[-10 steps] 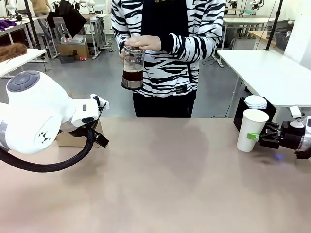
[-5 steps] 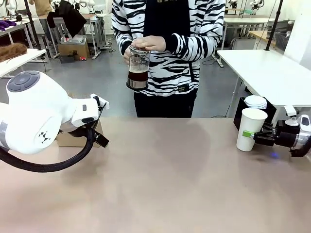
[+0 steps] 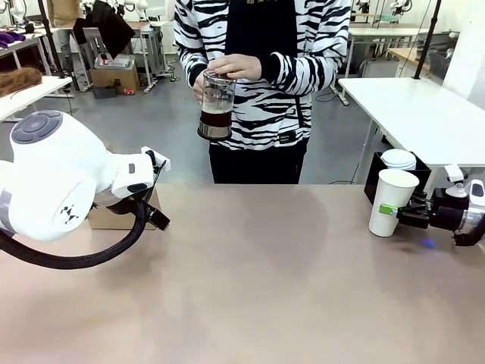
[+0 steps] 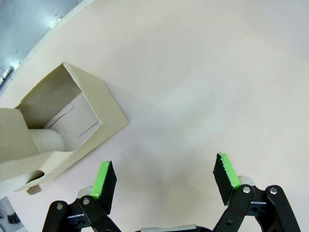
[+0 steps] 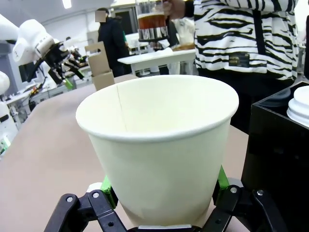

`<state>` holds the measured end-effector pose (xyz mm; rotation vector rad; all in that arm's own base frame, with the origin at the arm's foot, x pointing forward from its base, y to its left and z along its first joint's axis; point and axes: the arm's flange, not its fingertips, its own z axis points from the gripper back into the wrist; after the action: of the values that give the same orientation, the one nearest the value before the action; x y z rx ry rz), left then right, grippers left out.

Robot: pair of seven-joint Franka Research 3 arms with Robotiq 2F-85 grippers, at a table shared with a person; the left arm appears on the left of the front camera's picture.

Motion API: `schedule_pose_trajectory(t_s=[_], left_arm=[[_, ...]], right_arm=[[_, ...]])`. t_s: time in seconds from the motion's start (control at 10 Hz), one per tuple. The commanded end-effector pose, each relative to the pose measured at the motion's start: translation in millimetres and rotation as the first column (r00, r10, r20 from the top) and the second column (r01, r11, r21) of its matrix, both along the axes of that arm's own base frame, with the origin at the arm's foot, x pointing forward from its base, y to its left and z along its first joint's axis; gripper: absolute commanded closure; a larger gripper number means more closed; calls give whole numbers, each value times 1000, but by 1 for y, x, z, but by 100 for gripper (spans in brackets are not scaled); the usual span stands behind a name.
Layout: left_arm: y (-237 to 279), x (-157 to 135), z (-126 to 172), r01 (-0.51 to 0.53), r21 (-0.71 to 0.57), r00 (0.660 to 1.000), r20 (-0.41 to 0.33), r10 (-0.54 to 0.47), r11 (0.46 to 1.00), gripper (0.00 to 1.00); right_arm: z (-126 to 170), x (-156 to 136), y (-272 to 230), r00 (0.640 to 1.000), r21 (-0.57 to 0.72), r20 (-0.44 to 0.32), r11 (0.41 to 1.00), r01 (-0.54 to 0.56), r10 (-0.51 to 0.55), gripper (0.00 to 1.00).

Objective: Pour a drink into a cup and package it in a carrier.
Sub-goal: Pick up the 600 ml Paper Cup and place it in the middle top area of the table.

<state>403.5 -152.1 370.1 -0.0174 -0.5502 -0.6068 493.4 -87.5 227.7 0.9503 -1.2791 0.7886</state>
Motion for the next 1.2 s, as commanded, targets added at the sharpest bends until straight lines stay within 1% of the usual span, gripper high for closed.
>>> schedule_pose_trajectory(t_s=[0.0,0.3,0.4,0.5,0.6,0.8,1.0,1.1], left_arm=[[0,0,0,0,-3,1000,0,0,1000,0],[0,0,0,0,-3,1000,0,0,1000,0],[0,0,0,0,-3,1000,0,0,1000,0],[0,0,0,0,-3,1000,0,0,1000,0],[0,0,0,0,-3,1000,0,0,1000,0],[0,0,0,0,-3,1000,0,0,1000,0],[0,0,0,0,-3,1000,0,0,1000,0],[0,0,0,0,-3,1000,0,0,1000,0]], right_arm=[[23,-20,6,998,-1,39,999,39,-39,14],[69,-33,40,998,11,49,999,37,-38,14],[87,-30,59,998,-1,57,999,39,-39,14],[103,-20,81,998,3,64,1000,26,-27,14],[114,0,109,998,-1,60,1000,9,-9,14],[118,45,150,999,3,30,1000,-15,15,14],[103,89,184,999,12,1,999,-37,37,14],[89,113,198,999,-6,-7,999,-33,33,14]])
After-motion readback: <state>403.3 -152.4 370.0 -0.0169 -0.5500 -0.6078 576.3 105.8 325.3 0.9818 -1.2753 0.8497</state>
